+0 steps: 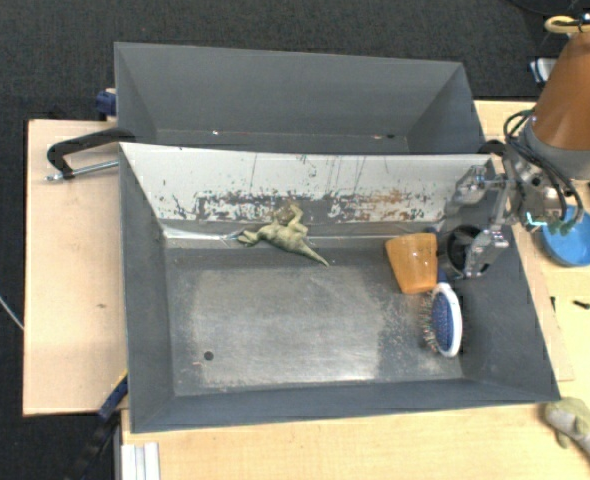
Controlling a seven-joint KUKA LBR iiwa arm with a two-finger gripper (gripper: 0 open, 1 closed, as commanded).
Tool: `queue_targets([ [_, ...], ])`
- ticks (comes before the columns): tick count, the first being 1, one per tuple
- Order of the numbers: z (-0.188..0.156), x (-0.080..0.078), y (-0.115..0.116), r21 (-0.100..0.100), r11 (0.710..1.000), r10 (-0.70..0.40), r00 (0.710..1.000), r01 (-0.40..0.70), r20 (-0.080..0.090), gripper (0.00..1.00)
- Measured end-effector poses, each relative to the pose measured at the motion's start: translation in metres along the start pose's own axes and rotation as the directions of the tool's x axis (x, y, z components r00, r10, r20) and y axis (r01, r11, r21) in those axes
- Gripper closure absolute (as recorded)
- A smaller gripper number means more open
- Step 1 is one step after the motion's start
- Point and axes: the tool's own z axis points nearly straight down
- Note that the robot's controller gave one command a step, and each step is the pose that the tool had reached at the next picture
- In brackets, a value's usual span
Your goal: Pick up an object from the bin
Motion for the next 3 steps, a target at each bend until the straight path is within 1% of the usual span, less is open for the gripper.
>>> queue_targets([
  [1, 0.085, 0.031, 0.004, 0.007, 0.984, -0.180, 0.983, 0.180, 0.023, 0.00],
  [2, 0.090, 0.034, 0.005, 0.001, 0.984, -0.181, 0.983, 0.181, 0.009, 1.00],
  [3, -0.044, 0.033, 0.013, 0.011, 0.930, -0.368, 0.930, 0.368, 0.019, 1.00],
])
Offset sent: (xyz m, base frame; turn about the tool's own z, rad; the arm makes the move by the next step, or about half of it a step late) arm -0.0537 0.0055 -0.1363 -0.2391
